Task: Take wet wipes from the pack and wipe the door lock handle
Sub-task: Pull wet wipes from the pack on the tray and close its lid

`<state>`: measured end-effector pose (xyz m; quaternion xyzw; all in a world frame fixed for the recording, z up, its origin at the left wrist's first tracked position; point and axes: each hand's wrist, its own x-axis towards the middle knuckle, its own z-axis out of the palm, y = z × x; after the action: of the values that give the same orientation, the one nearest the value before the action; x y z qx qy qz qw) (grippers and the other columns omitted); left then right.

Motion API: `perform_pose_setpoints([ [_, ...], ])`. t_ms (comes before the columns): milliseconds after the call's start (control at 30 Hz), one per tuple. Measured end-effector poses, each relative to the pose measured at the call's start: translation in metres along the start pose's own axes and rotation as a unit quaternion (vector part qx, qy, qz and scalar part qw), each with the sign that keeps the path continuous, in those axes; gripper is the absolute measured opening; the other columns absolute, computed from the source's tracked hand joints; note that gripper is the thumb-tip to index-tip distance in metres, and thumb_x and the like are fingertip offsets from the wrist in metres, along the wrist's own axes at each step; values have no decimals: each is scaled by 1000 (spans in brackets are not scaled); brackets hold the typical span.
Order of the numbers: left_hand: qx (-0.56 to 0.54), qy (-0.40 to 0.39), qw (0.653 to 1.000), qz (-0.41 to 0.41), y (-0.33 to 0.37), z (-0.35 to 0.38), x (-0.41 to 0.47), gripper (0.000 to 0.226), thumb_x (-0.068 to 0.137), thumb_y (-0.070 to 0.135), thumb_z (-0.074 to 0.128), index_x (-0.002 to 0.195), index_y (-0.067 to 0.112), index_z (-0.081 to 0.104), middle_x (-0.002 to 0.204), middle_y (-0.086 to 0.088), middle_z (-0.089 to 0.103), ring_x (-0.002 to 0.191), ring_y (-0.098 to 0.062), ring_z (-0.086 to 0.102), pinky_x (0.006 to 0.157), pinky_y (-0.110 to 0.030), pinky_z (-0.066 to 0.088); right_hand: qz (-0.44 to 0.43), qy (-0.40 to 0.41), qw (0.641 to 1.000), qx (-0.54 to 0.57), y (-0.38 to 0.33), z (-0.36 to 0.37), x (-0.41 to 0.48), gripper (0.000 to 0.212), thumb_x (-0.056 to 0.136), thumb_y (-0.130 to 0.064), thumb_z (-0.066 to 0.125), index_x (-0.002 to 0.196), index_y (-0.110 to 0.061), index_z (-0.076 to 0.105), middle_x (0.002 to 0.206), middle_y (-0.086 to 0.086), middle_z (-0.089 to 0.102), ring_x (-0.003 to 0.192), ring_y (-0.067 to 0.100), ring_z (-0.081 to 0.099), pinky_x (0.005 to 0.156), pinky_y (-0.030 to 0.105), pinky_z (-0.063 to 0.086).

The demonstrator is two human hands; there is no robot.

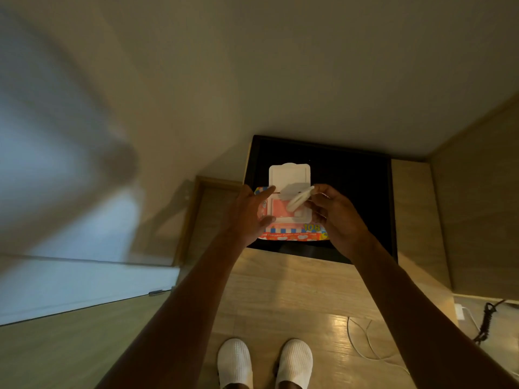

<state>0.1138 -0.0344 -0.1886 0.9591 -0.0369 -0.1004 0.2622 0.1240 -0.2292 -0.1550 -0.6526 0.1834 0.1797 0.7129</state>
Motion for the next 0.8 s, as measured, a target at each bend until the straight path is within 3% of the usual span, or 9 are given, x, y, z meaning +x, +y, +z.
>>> perform_pose_setpoints([
  [167, -10, -3, 1000, -15, 5, 4, 3, 71, 82, 41, 68, 144, 33, 34, 128, -9, 45, 114, -21, 50, 89, -30, 43, 26, -4, 996, 85, 3, -11, -4, 20, 98, -14, 44, 102, -18, 63, 105, 1, 69, 97, 12, 66, 76, 22, 51],
  [300, 29, 20, 999, 10, 8, 1, 5, 70, 81, 47, 67, 142, 30, 37, 130, -8, 44, 114, -19, 48, 86, -24, 37, 13, 30, 999, -7, 1, -15, -2, 21, 98, -16, 46, 109, -11, 63, 104, 8, 70, 96, 20, 68, 74, 24, 56],
  [400, 3, 26, 999, 47, 10, 2, 6, 70, 77, 49, 69, 139, 29, 43, 130, -6, 43, 113, -18, 49, 85, -24, 41, 3, 46, 995, -84, -4, -20, -1, 24, 96, -23, 52, 112, -9, 64, 104, 10, 69, 96, 21, 68, 78, 27, 56],
  [533, -4, 22, 998, 52, 14, 1, 7, 73, 74, 50, 72, 139, 30, 44, 130, -7, 40, 113, -19, 48, 84, -24, 44, -7, 20, 985, -170, -4, -17, 0, 16, 87, -31, 65, 92, -17, 69, 96, 2, 70, 86, 11, 68, 70, 20, 53],
  [633, 11, 11, 999, 42, 14, -1, 8, 75, 74, 51, 72, 140, 30, 43, 131, -7, 38, 113, -19, 47, 84, -23, 44, -62, 39, 949, -308, 2, -8, 11, 17, 83, -28, 69, 91, -13, 71, 88, -4, 69, 76, 4, 65, 63, 13, 48],
  [800, 38, -11, 999, 17, 15, 4, 13, 78, 73, 51, 73, 141, 33, 39, 134, -7, 36, 118, -21, 44, 90, -29, 43, -96, 50, 953, -284, 2, -6, 16, 14, 89, -16, 63, 98, -8, 70, 92, 2, 70, 75, 0, 64, 65, 13, 50],
])
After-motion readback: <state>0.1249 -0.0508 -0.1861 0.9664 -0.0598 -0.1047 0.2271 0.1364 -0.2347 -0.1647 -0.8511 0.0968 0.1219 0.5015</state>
